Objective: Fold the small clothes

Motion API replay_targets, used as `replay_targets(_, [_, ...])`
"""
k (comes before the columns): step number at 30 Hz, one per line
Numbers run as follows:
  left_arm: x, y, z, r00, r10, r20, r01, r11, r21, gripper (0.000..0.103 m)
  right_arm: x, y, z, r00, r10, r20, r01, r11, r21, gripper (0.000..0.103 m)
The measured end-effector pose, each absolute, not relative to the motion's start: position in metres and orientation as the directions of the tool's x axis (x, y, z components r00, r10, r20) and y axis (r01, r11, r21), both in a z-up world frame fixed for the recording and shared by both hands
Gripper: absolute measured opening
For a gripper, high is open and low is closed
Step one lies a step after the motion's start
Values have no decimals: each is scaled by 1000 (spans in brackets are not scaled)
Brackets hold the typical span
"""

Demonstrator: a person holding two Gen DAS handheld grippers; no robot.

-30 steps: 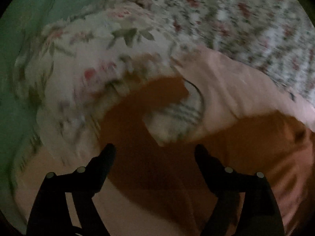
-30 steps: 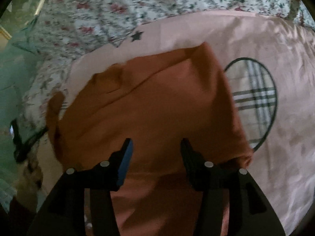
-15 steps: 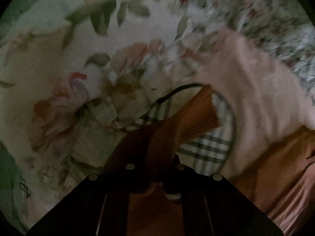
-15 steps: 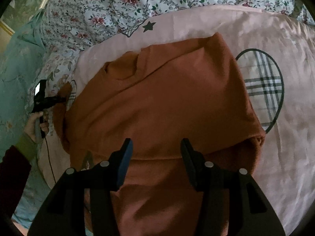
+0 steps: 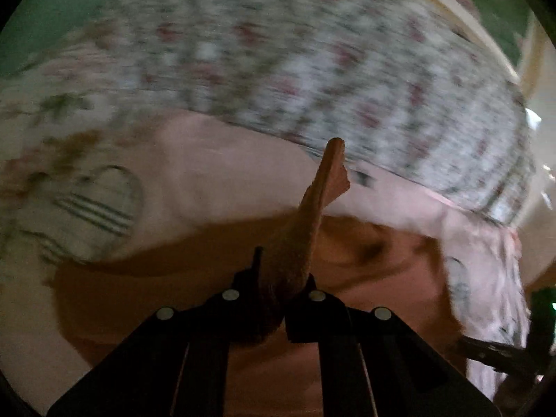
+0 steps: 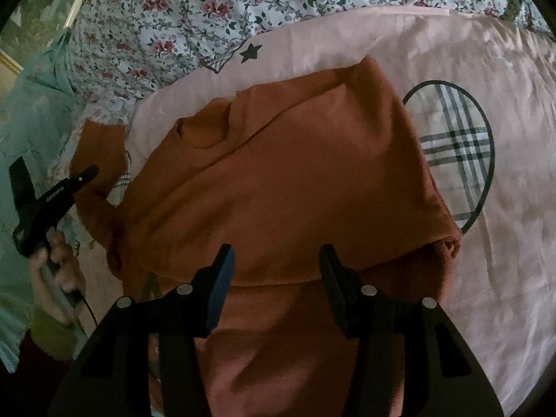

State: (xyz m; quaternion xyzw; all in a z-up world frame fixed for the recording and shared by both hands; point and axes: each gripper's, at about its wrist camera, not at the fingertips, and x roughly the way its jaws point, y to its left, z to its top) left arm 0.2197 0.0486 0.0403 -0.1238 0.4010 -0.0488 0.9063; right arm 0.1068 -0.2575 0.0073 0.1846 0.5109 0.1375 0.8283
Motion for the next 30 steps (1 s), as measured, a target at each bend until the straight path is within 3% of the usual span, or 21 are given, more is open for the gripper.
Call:
replay_targets(4, [219, -26, 26, 635, -279, -720, 114, 956, -270, 7, 100, -278, 3, 455, 403, -794, 12, 889, 458, 52])
replay_targets(10, [224, -107, -19, 545, -323, -774, 267, 942, -204, 8, 92, -314, -7, 481, 349, -805, 96, 891, 444, 52])
replay_targets(12, [225, -117, -33, 504, -323, -801, 294, 936, -193, 10, 92, -324, -12, 481, 337, -810, 121, 889, 442, 52])
replay_targets(14, [224, -125, -46, 451, -322, -832, 316, 930, -188, 19, 94, -329, -15, 479, 341, -809, 137, 881, 452, 52])
replay_targets(15, [221, -125, -49, 441, -324, -837, 322, 928, -190, 22, 96, -330, -16, 477, 349, -807, 140, 876, 462, 52])
replay_targets(19, [191, -110, -40, 447, -328, -832, 326, 926, -190, 53, 103, -322, -17, 471, 377, -797, 122, 867, 482, 53])
replay_targets(23, [147, -65, -28, 465, -289, -837, 275, 946, -174, 57, 119, -305, -17, 472, 417, -777, 81, 857, 509, 57])
replay_targets(30, [96, 45, -35, 488, -14, -873, -24, 999, -30, 60, 146, -281, -37, 444, 444, -778, 93, 841, 533, 62])
